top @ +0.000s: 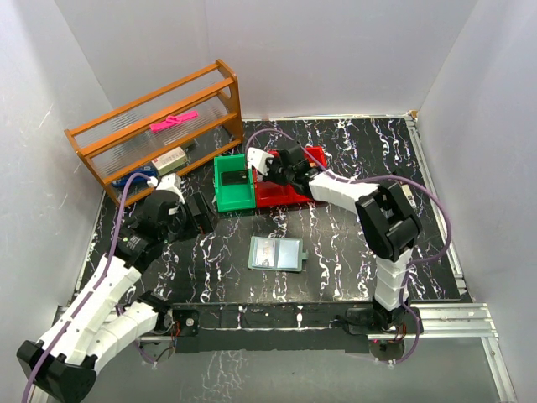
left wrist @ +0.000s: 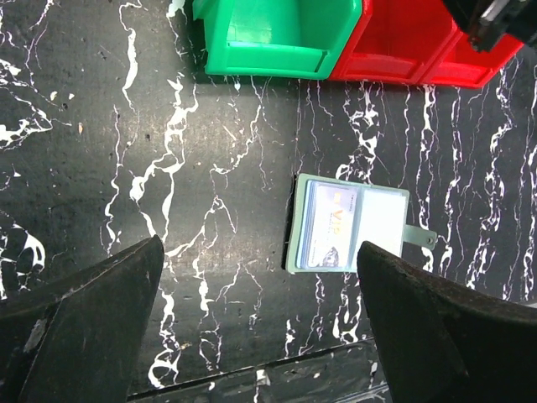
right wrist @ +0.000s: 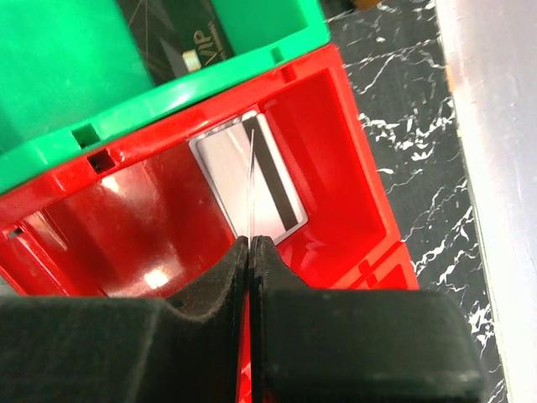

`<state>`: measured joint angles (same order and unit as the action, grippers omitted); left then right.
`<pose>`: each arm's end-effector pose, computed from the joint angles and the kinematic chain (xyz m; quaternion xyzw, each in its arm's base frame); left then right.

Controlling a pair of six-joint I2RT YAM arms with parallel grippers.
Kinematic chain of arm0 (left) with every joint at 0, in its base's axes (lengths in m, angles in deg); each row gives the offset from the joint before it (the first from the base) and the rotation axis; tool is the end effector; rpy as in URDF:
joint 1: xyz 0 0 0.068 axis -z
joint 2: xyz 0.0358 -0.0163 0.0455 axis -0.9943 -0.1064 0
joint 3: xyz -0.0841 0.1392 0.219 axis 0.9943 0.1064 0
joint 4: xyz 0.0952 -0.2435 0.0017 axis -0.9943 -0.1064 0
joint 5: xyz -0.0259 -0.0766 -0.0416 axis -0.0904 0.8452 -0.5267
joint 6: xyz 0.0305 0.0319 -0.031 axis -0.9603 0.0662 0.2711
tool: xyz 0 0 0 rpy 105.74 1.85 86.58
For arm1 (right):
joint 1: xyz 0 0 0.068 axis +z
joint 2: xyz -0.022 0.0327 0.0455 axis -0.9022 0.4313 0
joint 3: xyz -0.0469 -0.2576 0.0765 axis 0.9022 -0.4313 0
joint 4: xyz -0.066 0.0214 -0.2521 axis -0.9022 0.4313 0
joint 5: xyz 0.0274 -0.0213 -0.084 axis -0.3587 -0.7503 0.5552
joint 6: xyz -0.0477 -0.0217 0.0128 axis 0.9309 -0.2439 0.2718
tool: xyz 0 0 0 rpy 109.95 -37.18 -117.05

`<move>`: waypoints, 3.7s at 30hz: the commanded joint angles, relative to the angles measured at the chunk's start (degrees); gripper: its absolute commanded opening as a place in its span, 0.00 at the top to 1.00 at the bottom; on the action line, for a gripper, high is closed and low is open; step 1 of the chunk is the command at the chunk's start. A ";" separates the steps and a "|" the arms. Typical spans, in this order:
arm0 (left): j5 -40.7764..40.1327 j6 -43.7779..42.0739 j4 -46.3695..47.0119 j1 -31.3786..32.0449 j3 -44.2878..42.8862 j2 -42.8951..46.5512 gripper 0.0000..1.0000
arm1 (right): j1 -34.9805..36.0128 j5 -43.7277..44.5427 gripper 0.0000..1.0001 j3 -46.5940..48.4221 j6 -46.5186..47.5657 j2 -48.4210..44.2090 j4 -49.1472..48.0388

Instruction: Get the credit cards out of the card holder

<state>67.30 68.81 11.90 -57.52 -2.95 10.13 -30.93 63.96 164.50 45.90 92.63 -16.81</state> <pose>0.1564 -0.0748 0.3018 -0.1026 0.8734 -0.2248 0.4197 0.3596 0.2434 0.2124 -0.5658 0.6818 0.0187 0.4633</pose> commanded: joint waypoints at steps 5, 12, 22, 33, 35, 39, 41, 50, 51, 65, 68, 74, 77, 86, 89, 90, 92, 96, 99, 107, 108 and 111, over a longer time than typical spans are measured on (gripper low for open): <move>0.19 -3.81 -2.58 -0.17 -0.90 1.71 0.01 | 0.02 1.77 1.00 5.44 10.21 4.19 -1.38; 2.23 -5.13 -0.42 -0.17 -0.75 2.45 0.01 | -0.07 2.09 1.00 9.18 12.08 8.27 -2.34; 3.01 -5.59 -1.82 -0.18 -1.16 2.49 0.01 | -0.11 3.83 0.97 12.25 13.40 13.38 -2.07; 5.15 -5.49 -1.68 -0.18 -0.23 1.87 0.01 | -0.07 1.96 0.67 9.19 13.05 10.31 0.50; 5.46 -5.48 -1.81 -0.18 -0.28 1.81 0.01 | -0.09 1.65 0.65 9.18 11.79 9.88 0.89; 5.71 -5.42 -2.25 -0.22 -0.22 2.01 0.01 | -0.06 2.01 0.60 8.35 9.97 8.37 -0.65; 6.04 -5.23 -2.26 -0.18 -0.05 1.99 0.01 | -0.16 2.04 0.59 8.00 8.57 7.40 -1.73; 9.11 -2.00 -0.03 -0.18 1.19 0.87 0.01 | -0.32 4.43 0.42 2.07 -23.63 -7.26 -8.06; 9.25 -1.39 0.29 -0.19 1.58 0.85 0.01 | -0.36 5.89 0.39 0.23 -31.06 -9.95 -8.12; 16.28 6.74 7.64 -0.18 6.18 -2.30 0.01 | 1.29 -13.82 0.53 -37.88 -98.02 -34.36 -9.99; 18.00 7.63 9.23 -0.18 6.87 -2.71 0.01 | 4.67 -8.08 0.55 -39.28 -98.52 -36.93 -3.38; 24.68 9.31 15.14 -0.18 10.77 -7.42 0.08 | 6.83 -7.26 0.61 -42.52 -103.61 -36.70 -3.97; 27.87 9.63 17.20 -0.21 11.16 -10.94 0.11 | 7.51 -8.66 0.62 -42.40 -104.48 -34.68 -6.53; 29.65 7.17 16.20 -0.18 8.83 -16.00 0.12 | 7.94 -10.17 0.64 -42.51 -106.28 -25.72 -10.63; 30.72 7.36 17.12 -0.18 9.37 -16.61 0.15 | 7.95 -11.35 0.66 -42.96 -106.23 -23.17 -11.95; 31.18 7.64 17.88 -0.18 9.68 -16.76 0.15 | 7.89 -11.32 0.68 -43.12 -106.25 -22.51 -11.80; 32.31 8.06 19.42 -0.06 10.00 -17.54 0.16 | 7.96 -10.68 0.71 -43.54 -106.12 -21.61 -11.40; 34.50 7.97 21.24 0.18 9.17 -21.45 0.24 | 7.89 -8.64 0.77 -44.63 -105.79 -20.95 -10.47; 34.00 7.15 21.99 1.75 7.14 -24.77 0.33 | 7.84 -8.92 0.82 -45.09 -105.70 -20.36 -11.40; 31.38 7.35 26.15 7.49 4.19 -33.31 0.47 | 7.70 -8.31 0.87 -45.01 -105.75 -20.26 -11.25; 30.60 7.42 26.26 7.97 3.94 -34.55 0.50 | 7.64 -8.25 0.87 -45.01 -105.66 -20.35 -11.20; 28.20 7.86 25.96 8.72 3.81 -37.39 0.55 | 7.32 -8.65 0.86 -45.02 -105.57 -20.45 -11.23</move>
<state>97.81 76.31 37.67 -50.03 2.36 -24.64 -23.28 53.40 120.21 -59.91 71.84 -27.61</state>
